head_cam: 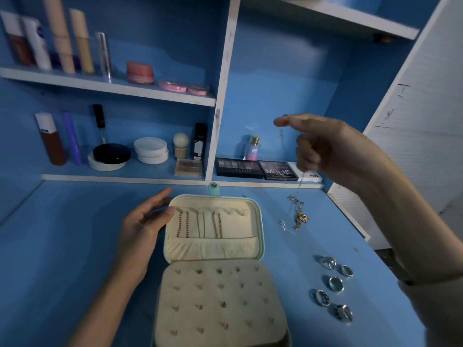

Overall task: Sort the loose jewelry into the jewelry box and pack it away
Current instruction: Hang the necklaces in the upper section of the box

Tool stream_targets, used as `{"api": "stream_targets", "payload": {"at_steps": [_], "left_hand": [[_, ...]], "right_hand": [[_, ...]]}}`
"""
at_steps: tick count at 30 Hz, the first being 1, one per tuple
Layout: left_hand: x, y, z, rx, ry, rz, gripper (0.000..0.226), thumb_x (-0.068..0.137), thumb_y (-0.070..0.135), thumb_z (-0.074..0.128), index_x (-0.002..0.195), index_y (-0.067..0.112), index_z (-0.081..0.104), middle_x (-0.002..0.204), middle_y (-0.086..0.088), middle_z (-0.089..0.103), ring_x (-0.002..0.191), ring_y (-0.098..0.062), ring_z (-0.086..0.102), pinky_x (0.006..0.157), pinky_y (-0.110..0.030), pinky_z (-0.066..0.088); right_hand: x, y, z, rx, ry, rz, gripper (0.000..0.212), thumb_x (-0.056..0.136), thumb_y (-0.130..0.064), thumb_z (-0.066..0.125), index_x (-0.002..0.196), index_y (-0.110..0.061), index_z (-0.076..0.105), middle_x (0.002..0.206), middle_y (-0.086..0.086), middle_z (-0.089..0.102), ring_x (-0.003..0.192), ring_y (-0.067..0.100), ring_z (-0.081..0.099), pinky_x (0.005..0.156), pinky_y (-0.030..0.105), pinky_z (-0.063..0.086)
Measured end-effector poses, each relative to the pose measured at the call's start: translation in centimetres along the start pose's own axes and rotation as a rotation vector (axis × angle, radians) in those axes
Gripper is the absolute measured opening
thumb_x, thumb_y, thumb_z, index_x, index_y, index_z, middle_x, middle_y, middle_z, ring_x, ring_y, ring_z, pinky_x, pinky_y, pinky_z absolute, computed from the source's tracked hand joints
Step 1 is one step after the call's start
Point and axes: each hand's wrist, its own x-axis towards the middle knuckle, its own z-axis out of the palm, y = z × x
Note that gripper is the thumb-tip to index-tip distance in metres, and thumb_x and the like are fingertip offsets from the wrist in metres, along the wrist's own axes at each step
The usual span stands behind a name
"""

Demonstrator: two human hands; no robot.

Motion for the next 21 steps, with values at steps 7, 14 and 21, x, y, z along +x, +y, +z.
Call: {"api": "stream_targets", "payload": {"at_steps": [7, 14, 21], "left_hand": [[0.1, -0.3, -0.1, -0.012, -0.002, 0.002, 0.040, 0.088, -0.001, 0.058, 0.104, 0.034, 0.065, 0.101, 0.008, 0.070, 0.094, -0.004, 0.065, 0.082, -0.021, 0.048], [0.1, -0.3, -0.1, -0.025, 0.002, -0.004, 0.039, 0.087, -0.002, 0.058, 0.105, 0.032, 0.066, 0.101, 0.006, 0.070, 0.094, -0.005, 0.065, 0.083, -0.023, 0.048], [0.1, -0.2, 0.0, -0.028, 0.007, -0.004, 0.039, 0.087, -0.002, 0.058, 0.108, 0.030, 0.066, 0.102, 0.007, 0.070, 0.093, -0.003, 0.066, 0.082, -0.023, 0.048]], "right_hand": [[0.2, -1.1, 0.5, -0.002, 0.022, -0.068, 0.024, 0.091, -0.019, 0.045, 0.089, -0.013, 0.069, 0.051, 0.006, 0.051, 0.044, 0.019, 0.040, 0.048, 0.025, 0.040], [0.0, -1.7, 1.3, 0.002, -0.039, -0.146, 0.029, 0.090, 0.000, 0.043, 0.094, -0.014, 0.068, 0.071, 0.009, 0.063, 0.046, 0.022, 0.050, 0.050, 0.024, 0.046], [0.0, -1.6, 3.3, 0.007, -0.085, -0.154, 0.029, 0.073, -0.018, 0.065, 0.102, -0.015, 0.067, 0.077, 0.010, 0.067, 0.053, 0.021, 0.063, 0.057, 0.028, 0.054]]}}
